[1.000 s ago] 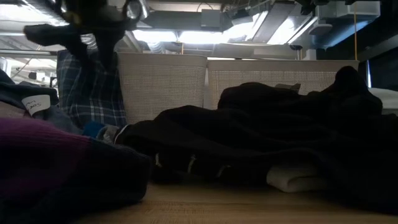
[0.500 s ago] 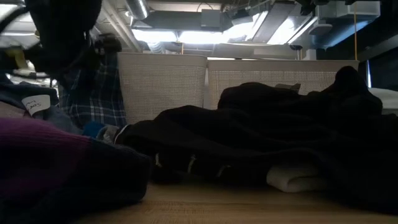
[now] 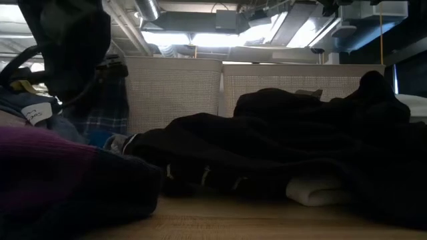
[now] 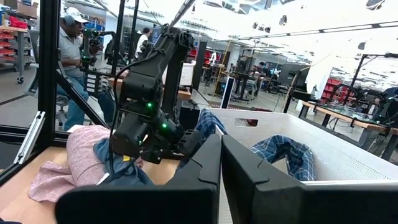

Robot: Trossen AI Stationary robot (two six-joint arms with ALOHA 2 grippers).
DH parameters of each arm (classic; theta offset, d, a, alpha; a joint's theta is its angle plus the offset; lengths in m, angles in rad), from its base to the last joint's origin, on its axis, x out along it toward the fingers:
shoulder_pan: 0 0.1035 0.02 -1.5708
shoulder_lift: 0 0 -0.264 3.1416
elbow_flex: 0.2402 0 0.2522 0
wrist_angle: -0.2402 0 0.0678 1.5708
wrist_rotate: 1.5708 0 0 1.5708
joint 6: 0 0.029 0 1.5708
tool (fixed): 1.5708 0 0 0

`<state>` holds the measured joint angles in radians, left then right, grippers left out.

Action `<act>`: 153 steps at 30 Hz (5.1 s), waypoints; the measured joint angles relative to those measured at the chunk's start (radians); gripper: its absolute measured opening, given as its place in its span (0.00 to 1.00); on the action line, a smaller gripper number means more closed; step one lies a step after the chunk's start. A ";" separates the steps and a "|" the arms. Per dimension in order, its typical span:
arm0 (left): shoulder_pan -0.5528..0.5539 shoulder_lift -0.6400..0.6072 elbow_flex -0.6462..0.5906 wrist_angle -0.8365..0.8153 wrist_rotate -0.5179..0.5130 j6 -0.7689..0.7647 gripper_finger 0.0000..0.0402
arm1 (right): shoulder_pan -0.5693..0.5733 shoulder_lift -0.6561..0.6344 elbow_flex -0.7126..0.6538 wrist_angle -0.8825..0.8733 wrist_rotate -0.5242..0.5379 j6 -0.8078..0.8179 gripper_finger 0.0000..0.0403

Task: Sort clothes
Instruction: Put the patterned shirt into the left white bin, then put the white sock into the right white bin

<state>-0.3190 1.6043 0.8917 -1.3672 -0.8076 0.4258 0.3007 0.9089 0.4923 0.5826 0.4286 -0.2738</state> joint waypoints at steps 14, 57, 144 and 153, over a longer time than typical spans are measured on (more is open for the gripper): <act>-0.070 -0.065 0.216 0.027 -0.070 -0.130 0.00 | 0.000 0.000 0.000 0.001 0.000 0.000 0.04; 0.716 -0.490 0.216 0.673 0.099 0.053 0.00 | 0.000 0.000 0.000 0.015 0.001 -0.012 0.04; 0.062 -0.910 -0.423 1.574 0.546 -0.187 0.51 | 0.387 0.732 0.906 -2.024 -0.080 1.529 0.60; 0.062 -0.909 -0.423 1.534 0.546 -0.269 0.51 | 0.387 0.785 0.894 -1.968 -0.090 1.499 0.56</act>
<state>-0.2565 0.6956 0.4686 0.1669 -0.2615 0.1570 0.6872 1.6936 1.3865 -1.3857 0.3389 1.2249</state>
